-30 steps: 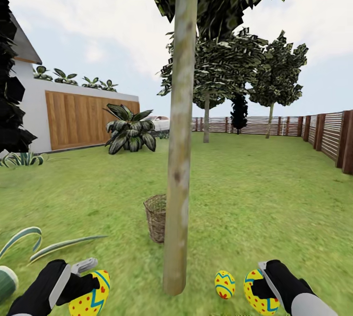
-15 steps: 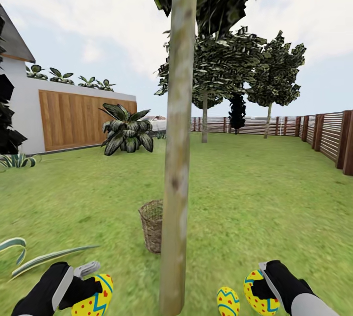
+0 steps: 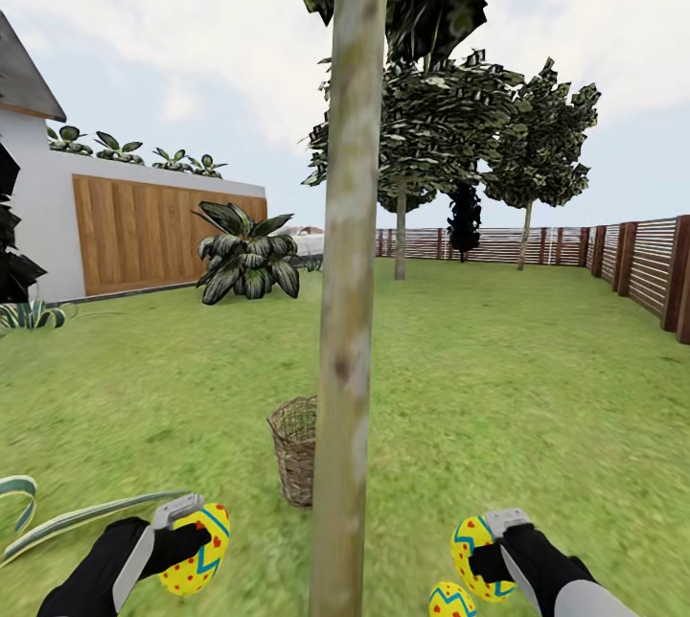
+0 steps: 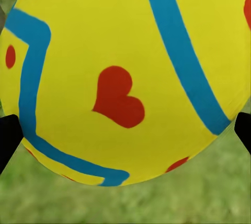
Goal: Take the three Easter eggs out of the wicker basket on the lawn in the garden, then place them on the lawn next to a single tree (choose any tree) so that all three eggs are next to the same tree and none are left in the basket.
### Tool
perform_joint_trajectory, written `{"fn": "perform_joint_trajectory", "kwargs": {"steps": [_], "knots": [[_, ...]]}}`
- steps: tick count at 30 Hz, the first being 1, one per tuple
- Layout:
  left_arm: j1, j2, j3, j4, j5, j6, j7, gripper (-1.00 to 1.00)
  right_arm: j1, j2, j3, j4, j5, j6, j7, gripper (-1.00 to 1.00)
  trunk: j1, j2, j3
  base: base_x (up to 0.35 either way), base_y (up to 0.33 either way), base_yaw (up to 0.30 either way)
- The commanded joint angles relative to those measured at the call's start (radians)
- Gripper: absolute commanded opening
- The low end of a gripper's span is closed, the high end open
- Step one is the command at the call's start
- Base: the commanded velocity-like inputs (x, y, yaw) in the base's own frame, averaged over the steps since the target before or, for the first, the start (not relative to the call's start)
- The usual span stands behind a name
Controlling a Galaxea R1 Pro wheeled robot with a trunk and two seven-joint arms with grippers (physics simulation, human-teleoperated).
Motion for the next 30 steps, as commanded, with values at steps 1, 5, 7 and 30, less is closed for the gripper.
{"fn": "perform_joint_trajectory", "kwargs": {"steps": [1, 5, 7, 30], "knots": [[-0.001, 0.0, 0.005, -0.001, 0.001, 0.007, -0.005, -1.0, 0.0, 0.002, -0.007, -0.002, 0.01, 0.006, 0.008, -1.0, 0.0, -0.001, -0.001, 0.003, 0.0, 0.0], [-0.001, 0.0, 0.007, 0.001, 0.001, 0.013, -0.005, -1.0, 0.0, 0.004, -0.008, -0.002, 0.01, 0.01, 0.009, -1.0, 0.004, -0.008, -0.004, 0.0, 0.0, 0.0], [-0.001, 0.0, 0.007, 0.001, 0.0, 0.014, -0.006, -1.0, 0.0, 0.004, -0.008, 0.0, 0.01, 0.01, 0.009, -1.0, 0.011, -0.022, -0.011, 0.0, 0.0, 0.0], [-0.001, -0.068, 0.002, 0.005, -0.003, 0.012, -0.007, -1.0, 0.0, 0.041, -0.004, 0.011, 0.012, -0.002, 0.012, -1.0, 0.1, -0.183, -0.083, 0.0, 0.0, 0.0]]}}
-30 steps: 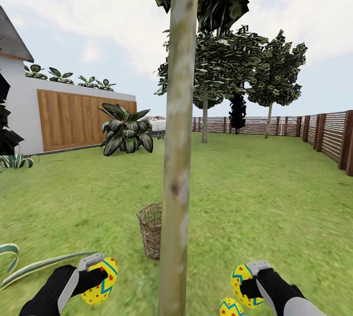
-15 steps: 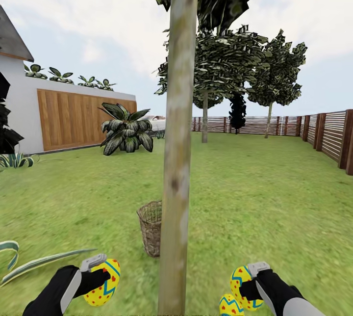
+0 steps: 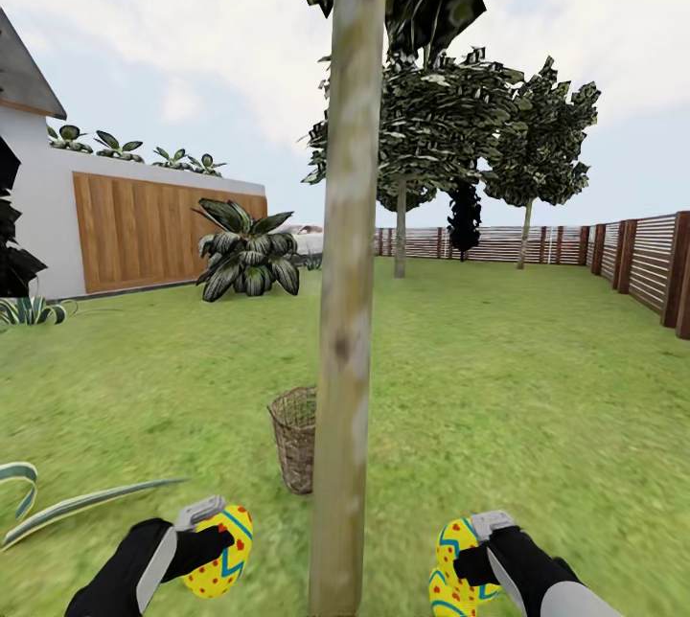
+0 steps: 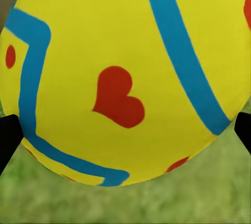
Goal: Take the three Easter eggs out of the wicker basket on the lawn in the garden, then place them on the lawn next to a single tree (choose any tree) so that all three eggs are next to the same tree and none are left in the basket.
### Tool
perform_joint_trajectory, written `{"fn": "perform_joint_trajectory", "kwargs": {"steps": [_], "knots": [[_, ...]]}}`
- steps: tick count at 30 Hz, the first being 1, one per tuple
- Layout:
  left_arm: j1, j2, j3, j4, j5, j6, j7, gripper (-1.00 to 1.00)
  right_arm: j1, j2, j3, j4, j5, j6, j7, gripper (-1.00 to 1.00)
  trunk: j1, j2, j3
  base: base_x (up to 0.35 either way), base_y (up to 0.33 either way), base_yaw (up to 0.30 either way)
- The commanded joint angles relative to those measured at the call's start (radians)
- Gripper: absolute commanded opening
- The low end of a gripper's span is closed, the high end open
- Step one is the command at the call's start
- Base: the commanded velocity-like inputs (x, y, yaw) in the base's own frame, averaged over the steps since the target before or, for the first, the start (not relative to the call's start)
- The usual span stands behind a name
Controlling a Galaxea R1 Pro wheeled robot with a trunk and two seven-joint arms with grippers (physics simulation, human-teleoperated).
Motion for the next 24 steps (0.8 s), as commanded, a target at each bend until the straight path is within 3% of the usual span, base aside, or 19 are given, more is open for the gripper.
{"fn": "perform_joint_trajectory", "kwargs": {"steps": [1, 6, 24], "knots": [[-0.001, -0.007, 0.004, -0.001, 0.0, 0.005, -0.005, -1.0, 0.0, 0.005, -0.004, -0.004, 0.012, 0.005, 0.005, -1.0, 0.004, -0.008, -0.005, 0.0, 0.0, 0.0], [-0.001, -0.041, 0.003, -0.004, 0.002, 0.006, -0.006, -1.0, 0.0, 0.017, 0.028, -0.013, 0.019, 0.006, 0.004, -1.0, 0.023, -0.043, -0.02, 0.0, 0.0, 0.0], [-0.001, -0.038, 0.008, -0.006, -0.003, 0.007, -0.002, -1.0, 0.0, 0.021, 0.032, -0.009, 0.019, 0.006, 0.006, -1.0, 0.092, -0.169, -0.077, 0.0, 0.0, 0.0]]}}
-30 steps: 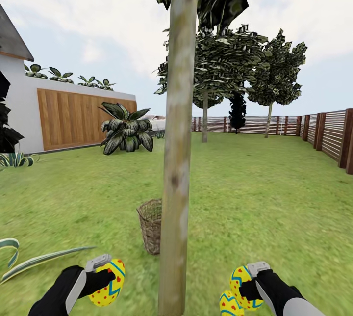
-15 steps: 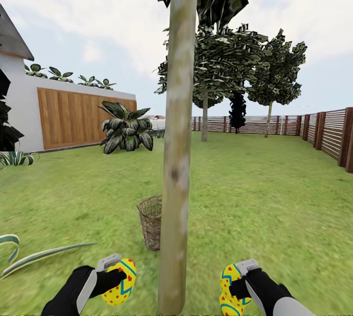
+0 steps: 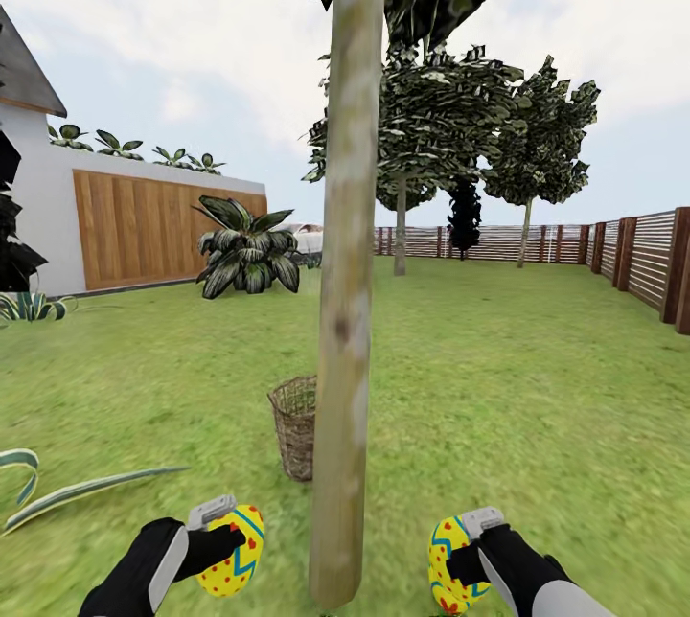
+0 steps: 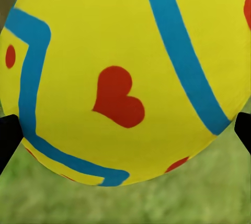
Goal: Take the three Easter eggs out of the wicker basket on the lawn in the garden, then place them on the lawn next to a single tree (choose any tree) so that all three eggs are next to the same tree and none are left in the basket.
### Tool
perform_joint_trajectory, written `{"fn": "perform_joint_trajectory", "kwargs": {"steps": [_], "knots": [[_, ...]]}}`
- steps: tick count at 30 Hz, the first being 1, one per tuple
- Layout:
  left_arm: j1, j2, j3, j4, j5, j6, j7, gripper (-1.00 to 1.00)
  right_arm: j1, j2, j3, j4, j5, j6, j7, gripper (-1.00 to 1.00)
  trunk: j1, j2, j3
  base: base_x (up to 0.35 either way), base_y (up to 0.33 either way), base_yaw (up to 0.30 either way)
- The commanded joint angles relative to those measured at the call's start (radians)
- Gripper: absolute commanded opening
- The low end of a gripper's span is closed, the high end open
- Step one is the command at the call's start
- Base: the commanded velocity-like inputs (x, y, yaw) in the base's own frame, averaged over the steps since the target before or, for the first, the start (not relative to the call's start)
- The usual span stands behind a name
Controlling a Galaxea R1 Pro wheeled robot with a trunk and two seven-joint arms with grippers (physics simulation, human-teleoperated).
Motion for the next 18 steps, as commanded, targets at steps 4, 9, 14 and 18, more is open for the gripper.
{"fn": "perform_joint_trajectory", "kwargs": {"steps": [4, 9, 14, 18], "knots": [[-0.001, 0.0, 0.004, -0.001, 0.002, 0.005, -0.005, -1.0, 0.0, 0.007, -0.009, -0.002, 0.01, 0.005, 0.007, -1.0, 0.015, -0.029, -0.014, 0.0, 0.0, 0.0], [-0.001, 0.0, 0.004, -0.001, 0.004, 0.005, -0.005, -1.0, 0.0, 0.01, -0.009, -0.002, 0.011, 0.005, 0.006, -1.0, 0.034, -0.064, -0.03, 0.0, 0.0, 0.0], [-0.001, -0.002, 0.003, 0.0, 0.005, 0.005, -0.005, -1.0, 0.0, 0.013, -0.009, -0.002, 0.01, 0.005, 0.006, -1.0, 0.054, -0.099, -0.045, 0.0, 0.0, 0.0], [-0.001, -0.002, 0.004, 0.001, 0.005, 0.005, -0.005, -1.0, 0.0, 0.013, -0.008, -0.003, 0.012, 0.002, 0.006, -1.0, 0.069, -0.127, -0.058, 0.0, 0.0, 0.032]]}}
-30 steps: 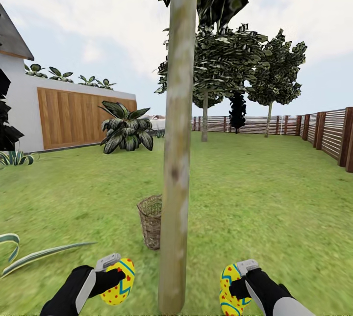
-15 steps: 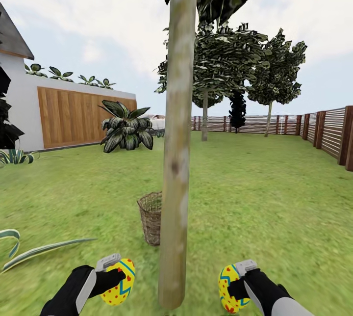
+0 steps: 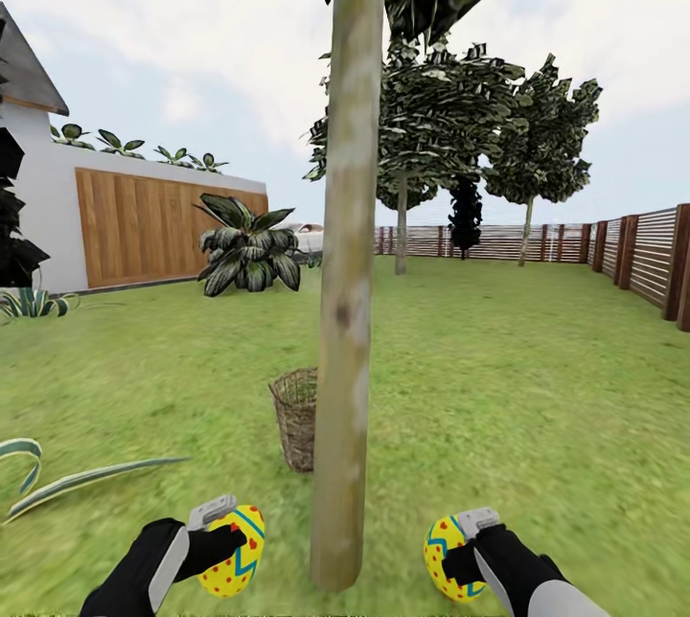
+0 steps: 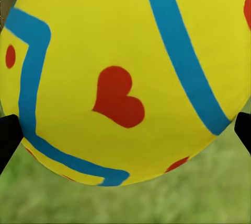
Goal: Take the three Easter eggs out of the wicker basket on the lawn in the garden, then place them on the lawn next to a single tree (choose any tree) so that all three eggs are next to the same tree and none are left in the basket.
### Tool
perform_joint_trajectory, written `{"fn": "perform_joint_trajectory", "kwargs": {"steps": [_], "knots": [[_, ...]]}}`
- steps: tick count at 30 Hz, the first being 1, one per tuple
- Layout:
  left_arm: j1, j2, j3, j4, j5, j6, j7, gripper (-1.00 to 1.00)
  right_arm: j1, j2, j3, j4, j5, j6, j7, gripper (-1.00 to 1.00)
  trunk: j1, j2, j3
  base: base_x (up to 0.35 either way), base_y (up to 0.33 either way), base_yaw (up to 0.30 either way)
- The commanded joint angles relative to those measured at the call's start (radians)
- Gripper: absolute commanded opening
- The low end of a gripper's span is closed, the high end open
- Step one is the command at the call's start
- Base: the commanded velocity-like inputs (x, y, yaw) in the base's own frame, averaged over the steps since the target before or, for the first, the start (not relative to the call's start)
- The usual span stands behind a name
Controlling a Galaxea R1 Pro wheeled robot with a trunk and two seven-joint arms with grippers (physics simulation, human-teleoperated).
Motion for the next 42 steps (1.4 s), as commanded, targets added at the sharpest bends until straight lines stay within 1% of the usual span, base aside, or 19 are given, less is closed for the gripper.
{"fn": "perform_joint_trajectory", "kwargs": {"steps": [1, 5, 42], "knots": [[-0.001, -0.002, 0.003, 0.0, 0.0, 0.005, -0.005, -1.0, 0.0, 0.0, -0.008, -0.002, 0.01, 0.006, 0.006, -1.0, 0.0, -0.001, -0.005, 0.0, 0.0, 0.24], [-0.001, -0.002, 0.003, 0.001, 0.0, 0.005, -0.005, -1.0, 0.0, -0.001, -0.009, -0.005, 0.01, 0.007, 0.007, -1.0, 0.002, -0.002, -0.021, 0.0, 0.0, 0.093], [-0.001, -0.004, 0.005, 0.001, 0.001, 0.001, -0.009, -1.0, 0.0, 0.0, -0.009, -0.007, 0.009, 0.002, 0.007, -1.0, 0.019, -0.011, -0.164, 0.0, 0.0, 0.0]]}}
